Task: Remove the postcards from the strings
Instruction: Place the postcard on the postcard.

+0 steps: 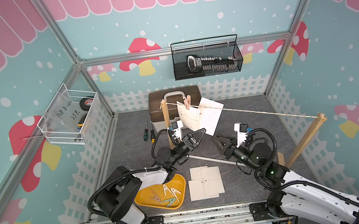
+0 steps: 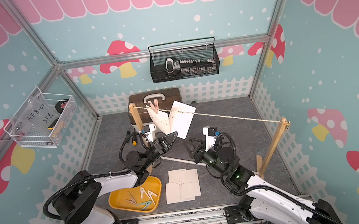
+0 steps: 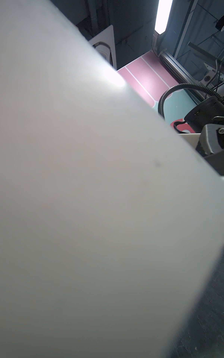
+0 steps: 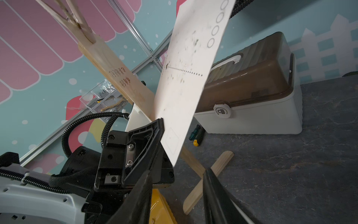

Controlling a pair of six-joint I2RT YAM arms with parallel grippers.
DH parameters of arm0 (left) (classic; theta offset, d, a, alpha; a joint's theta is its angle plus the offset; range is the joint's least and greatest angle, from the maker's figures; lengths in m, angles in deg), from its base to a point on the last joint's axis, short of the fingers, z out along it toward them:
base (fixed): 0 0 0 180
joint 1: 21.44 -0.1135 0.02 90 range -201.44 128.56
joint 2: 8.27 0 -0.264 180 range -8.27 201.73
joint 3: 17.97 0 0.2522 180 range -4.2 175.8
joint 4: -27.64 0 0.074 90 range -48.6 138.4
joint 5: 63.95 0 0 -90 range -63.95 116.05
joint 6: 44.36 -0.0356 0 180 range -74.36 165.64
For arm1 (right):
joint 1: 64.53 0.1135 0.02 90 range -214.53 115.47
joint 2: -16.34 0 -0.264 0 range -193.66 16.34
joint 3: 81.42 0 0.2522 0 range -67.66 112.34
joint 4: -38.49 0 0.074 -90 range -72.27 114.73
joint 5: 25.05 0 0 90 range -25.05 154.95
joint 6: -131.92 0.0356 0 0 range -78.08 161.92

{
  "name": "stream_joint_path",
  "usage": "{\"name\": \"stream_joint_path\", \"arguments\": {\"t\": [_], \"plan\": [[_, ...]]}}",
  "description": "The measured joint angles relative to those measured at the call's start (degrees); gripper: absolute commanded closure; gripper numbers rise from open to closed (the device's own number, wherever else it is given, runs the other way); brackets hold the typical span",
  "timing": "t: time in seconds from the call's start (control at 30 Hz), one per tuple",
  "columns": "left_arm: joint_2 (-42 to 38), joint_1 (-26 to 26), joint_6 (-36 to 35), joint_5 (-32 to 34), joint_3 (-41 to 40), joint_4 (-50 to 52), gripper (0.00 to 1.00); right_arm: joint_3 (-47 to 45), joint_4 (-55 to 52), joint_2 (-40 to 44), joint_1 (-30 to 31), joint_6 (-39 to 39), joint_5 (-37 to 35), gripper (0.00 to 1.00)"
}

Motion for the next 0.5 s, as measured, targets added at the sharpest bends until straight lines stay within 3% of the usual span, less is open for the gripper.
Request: {"name": "stream_joint_path", "arguments": {"t": [0.5], "plan": [[0.0, 0.0, 0.2, -0.2, 0.0, 0.0, 1.0, 2.9, 11.3, -10.4, -4.7, 4.1, 3.7, 0.68]]}}
